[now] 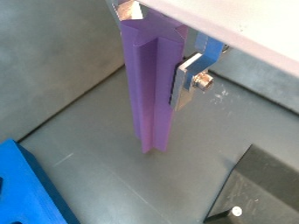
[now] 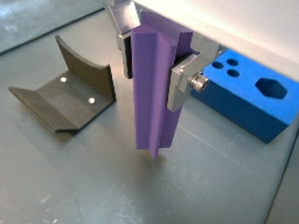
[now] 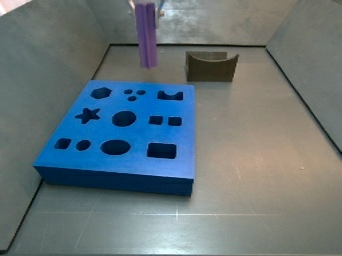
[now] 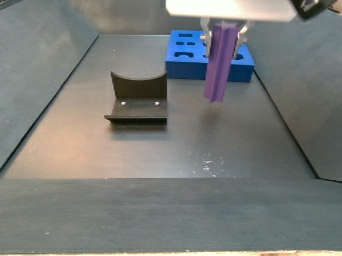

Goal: Pick up the star object. Move up. Move to above the board. Insert the star object.
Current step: Move up, then move to above the board.

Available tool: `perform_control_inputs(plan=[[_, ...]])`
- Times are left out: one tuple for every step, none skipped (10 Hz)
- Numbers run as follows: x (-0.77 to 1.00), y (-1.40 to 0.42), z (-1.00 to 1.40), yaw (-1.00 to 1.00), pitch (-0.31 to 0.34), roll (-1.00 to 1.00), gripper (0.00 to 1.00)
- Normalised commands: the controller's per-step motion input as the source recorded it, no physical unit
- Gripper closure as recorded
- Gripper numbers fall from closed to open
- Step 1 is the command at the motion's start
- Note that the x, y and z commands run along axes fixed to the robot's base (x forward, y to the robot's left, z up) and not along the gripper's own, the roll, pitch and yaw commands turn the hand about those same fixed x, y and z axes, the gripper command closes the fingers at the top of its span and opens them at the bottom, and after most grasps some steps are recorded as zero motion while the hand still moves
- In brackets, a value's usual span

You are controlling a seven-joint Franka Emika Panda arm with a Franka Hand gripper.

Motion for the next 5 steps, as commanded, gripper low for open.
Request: perform_control_inputs(plan=[[-0.03, -0.01, 0.30, 0.00, 0.002, -0.11, 1.00], [-0.03, -0.01, 0.17, 0.00, 0.010, -0.13, 1.00], [0.31, 0.07, 1.00, 0.28, 0.199, 0.27, 1.00], [0.31, 0.06, 1.00, 0.27, 0.212, 0.27, 1.00], [0.29, 0.06, 1.00, 0.24, 0.235, 0.26, 1.00]])
